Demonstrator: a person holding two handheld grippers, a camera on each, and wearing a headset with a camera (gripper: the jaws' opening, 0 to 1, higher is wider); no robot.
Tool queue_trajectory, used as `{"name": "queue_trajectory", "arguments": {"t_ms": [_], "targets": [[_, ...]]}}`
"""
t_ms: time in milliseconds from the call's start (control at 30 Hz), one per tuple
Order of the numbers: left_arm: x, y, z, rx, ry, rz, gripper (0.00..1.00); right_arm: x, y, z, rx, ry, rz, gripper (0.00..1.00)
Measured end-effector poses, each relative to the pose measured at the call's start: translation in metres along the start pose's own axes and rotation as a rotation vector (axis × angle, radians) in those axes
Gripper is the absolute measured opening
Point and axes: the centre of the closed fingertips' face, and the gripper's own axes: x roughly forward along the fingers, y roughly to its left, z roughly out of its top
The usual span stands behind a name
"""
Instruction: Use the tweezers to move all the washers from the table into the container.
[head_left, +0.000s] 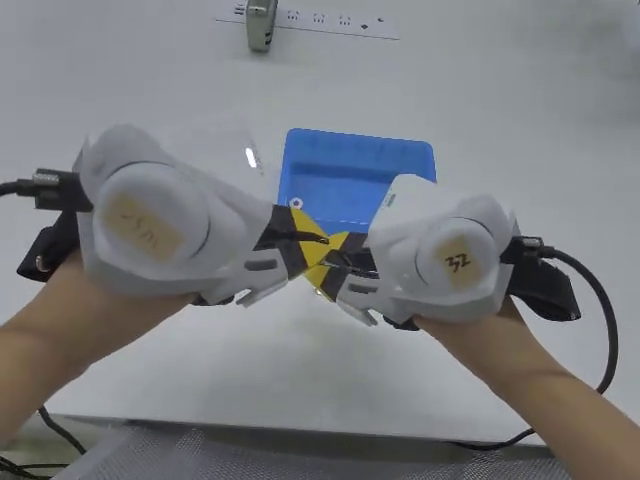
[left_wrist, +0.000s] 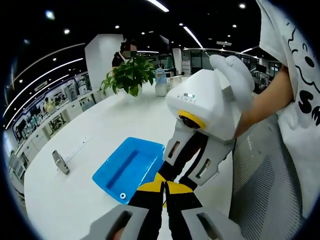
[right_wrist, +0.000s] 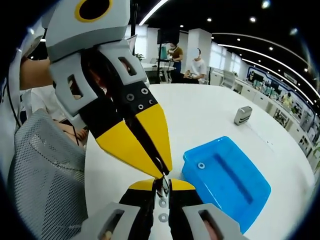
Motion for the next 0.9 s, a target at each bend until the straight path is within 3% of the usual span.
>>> {"name": "queue_trajectory", "arguments": {"t_ms": [700,900], "targets": [[0.0014,-0.0014,-0.0046,0.031,0.024,0.005,0.0,0.0028,-0.002,-0.0039,-0.012,0.013,-0.009,0.06],[0.0019,-0.0042,-0.0046,0.018,0.022,-0.015,0.0,0.0015,0.0,-0.0056,-0.032,0.024,-0.006,0.04]]}}
